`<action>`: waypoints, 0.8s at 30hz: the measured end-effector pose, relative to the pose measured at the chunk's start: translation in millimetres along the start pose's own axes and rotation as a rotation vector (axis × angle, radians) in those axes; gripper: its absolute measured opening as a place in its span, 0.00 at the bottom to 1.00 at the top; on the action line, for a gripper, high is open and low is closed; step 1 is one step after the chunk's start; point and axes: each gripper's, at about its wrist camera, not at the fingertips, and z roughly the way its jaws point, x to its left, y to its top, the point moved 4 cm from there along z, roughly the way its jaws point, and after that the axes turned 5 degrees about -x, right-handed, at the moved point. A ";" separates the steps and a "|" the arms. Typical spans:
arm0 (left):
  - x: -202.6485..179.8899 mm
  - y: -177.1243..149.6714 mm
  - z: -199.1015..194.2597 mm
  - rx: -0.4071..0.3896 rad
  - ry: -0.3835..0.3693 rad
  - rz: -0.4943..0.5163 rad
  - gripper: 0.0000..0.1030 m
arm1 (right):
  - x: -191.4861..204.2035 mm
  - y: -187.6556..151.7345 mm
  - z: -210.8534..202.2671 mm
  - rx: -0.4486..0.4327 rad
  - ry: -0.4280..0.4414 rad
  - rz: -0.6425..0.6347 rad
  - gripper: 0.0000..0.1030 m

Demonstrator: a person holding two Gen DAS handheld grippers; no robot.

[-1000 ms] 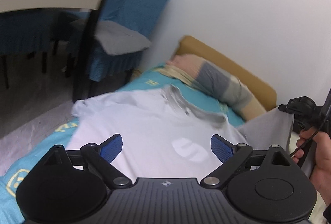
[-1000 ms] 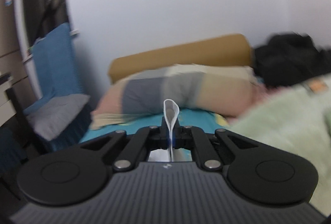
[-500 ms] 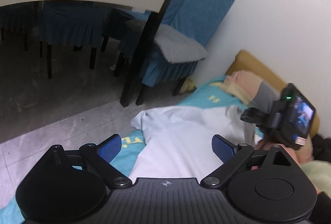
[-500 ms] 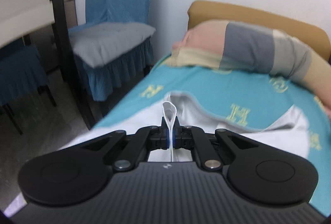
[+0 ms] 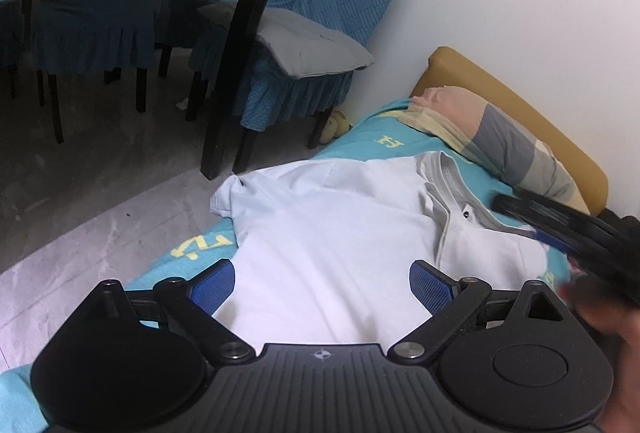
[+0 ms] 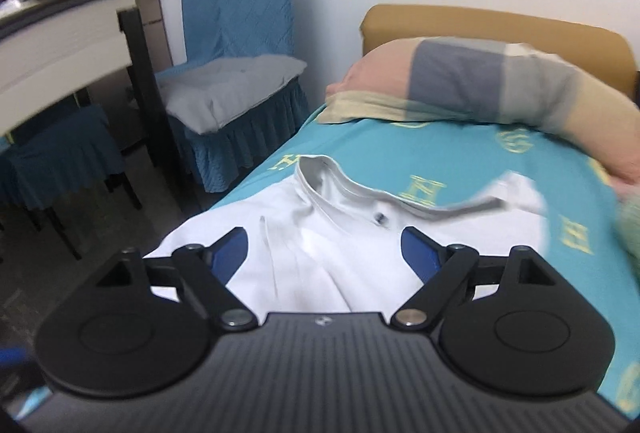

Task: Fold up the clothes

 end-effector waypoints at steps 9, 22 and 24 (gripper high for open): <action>-33.7 -31.4 -25.4 0.174 -0.206 0.008 0.93 | -25.6 -65.4 -210.2 -0.051 -0.038 0.200 0.83; -106.5 -162.2 -92.7 0.656 -0.533 0.137 0.79 | -87.1 -109.6 -314.5 -0.166 -0.053 0.486 0.83; -113.7 -186.1 -102.3 0.709 -0.549 0.208 0.72 | -95.7 -111.1 -318.4 -0.183 -0.009 0.542 0.83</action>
